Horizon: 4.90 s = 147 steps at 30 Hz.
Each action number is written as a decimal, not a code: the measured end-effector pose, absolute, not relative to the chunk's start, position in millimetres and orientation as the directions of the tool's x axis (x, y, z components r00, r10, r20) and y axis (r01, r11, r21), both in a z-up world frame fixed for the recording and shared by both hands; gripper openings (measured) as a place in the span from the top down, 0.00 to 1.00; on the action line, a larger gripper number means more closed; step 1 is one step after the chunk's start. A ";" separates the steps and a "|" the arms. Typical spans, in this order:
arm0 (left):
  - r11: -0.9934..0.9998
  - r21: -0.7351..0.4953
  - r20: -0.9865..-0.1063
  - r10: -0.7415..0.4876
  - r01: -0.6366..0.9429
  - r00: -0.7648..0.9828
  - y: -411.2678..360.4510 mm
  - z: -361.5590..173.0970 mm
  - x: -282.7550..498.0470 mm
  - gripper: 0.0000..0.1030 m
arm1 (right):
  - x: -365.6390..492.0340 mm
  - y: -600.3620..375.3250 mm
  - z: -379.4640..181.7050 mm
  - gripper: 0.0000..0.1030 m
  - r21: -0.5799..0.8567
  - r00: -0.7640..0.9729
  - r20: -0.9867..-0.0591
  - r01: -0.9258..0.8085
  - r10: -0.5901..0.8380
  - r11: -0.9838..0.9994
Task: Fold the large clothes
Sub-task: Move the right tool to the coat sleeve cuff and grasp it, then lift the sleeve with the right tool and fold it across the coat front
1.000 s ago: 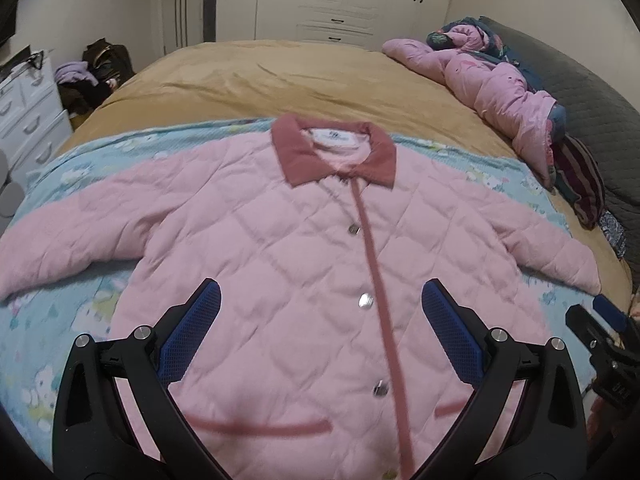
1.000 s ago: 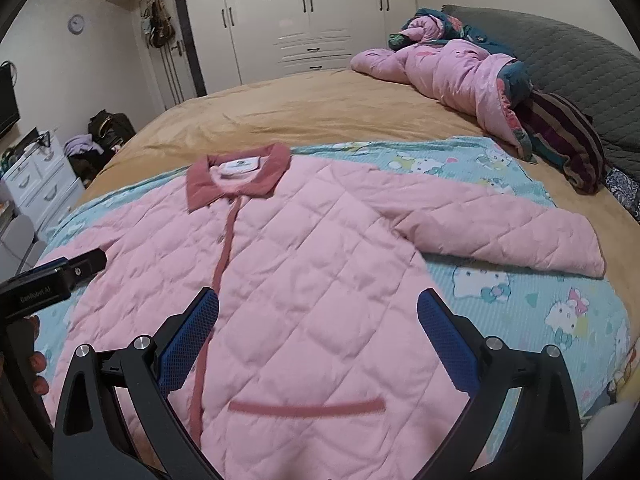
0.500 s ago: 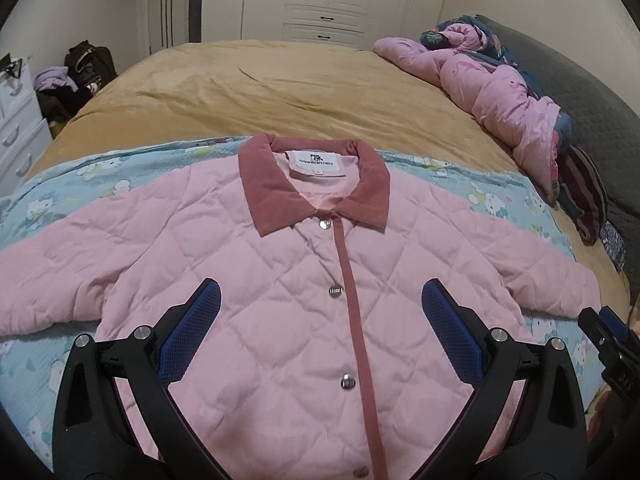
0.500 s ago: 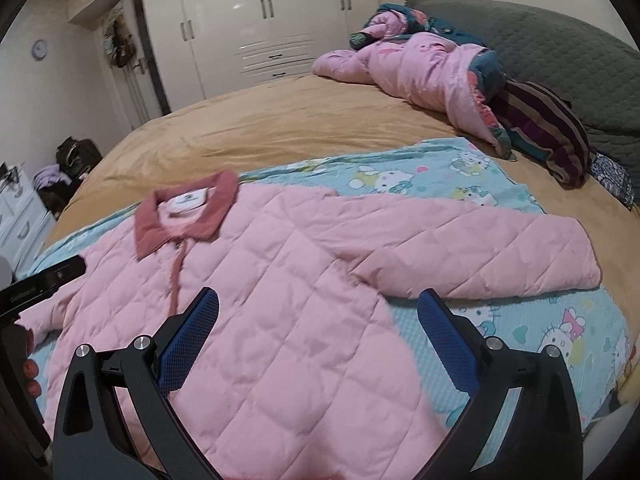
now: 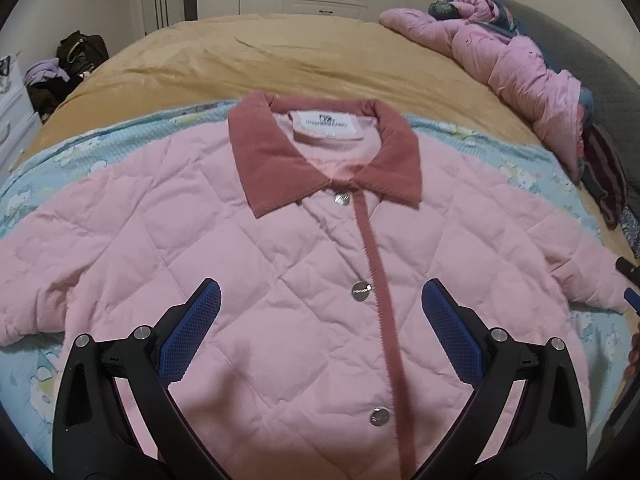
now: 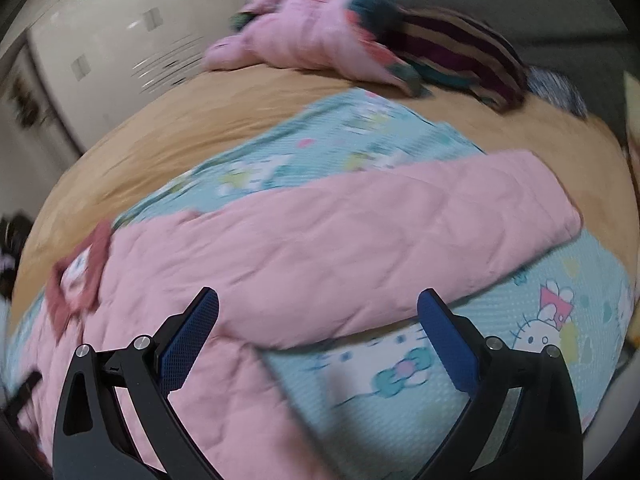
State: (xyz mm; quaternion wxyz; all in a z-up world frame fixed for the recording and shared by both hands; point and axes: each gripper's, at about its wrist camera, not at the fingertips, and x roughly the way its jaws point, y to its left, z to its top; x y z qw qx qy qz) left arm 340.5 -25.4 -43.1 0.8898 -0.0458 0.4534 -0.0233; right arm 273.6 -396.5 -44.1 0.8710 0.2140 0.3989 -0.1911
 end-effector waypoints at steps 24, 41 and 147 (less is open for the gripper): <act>0.998 -0.059 -0.828 -0.040 -0.017 0.560 -24.4 -76.7 354.7 0.08 | 254.2 -570.0 -129.7 0.04 0.418 0.537 -0.820 0.799 -0.199 0.432; 0.997 -0.075 -0.797 -0.051 -0.015 0.602 -17.0 -40.9 347.1 0.08 | 272.7 -569.8 -52.3 0.82 0.617 0.822 -0.558 0.501 -0.112 0.607; 0.710 -0.664 -0.659 -0.408 -0.234 0.632 187.1 -41.0 298.0 0.09 | 274.6 37.2 -54.0 0.84 0.264 0.471 -0.688 -0.547 0.552 0.795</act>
